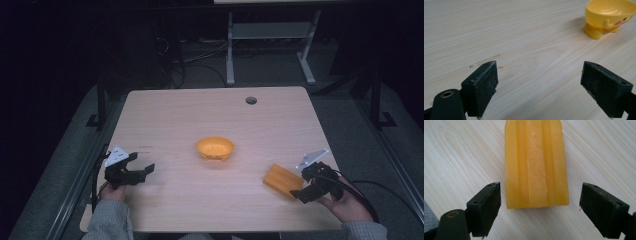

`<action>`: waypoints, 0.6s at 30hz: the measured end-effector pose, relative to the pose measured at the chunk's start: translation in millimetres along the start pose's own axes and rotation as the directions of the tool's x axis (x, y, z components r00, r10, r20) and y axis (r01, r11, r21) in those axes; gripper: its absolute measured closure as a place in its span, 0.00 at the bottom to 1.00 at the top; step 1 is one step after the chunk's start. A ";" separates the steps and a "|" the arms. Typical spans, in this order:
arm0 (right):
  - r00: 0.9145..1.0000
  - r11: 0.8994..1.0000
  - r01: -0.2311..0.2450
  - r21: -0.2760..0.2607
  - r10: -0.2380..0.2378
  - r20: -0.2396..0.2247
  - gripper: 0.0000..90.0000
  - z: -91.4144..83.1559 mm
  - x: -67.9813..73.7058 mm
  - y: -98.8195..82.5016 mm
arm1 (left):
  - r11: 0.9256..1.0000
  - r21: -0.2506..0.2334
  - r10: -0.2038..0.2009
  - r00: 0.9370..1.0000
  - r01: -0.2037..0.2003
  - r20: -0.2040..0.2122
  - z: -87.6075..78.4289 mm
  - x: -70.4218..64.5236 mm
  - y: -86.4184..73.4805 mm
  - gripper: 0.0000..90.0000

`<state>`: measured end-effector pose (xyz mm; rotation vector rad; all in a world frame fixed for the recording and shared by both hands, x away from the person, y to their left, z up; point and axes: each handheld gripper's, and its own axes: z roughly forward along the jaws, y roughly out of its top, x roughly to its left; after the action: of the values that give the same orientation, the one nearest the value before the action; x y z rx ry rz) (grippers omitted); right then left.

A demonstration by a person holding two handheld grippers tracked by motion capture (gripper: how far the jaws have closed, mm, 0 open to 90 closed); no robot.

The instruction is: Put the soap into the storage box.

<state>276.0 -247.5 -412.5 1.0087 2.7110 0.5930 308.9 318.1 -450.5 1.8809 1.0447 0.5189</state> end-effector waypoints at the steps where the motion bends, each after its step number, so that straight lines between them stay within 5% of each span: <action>1: 1.000 1.000 0.004 0.002 -0.004 0.000 0.19 0.7 -0.1 1.2 | 1.000 0.000 0.000 1.000 0.000 0.000 0.0 0.2 -0.1 0.15; 18: 0.999 0.996 0.042 0.074 -0.040 -0.027 0.18 25.6 1.5 24.6 | 1.000 0.002 0.003 1.000 -0.003 0.002 -0.1 1.3 0.0 0.15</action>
<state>297.2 -221.8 -425.0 0.9668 2.7878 0.5037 309.6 319.2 -450.5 1.8851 1.0414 0.5180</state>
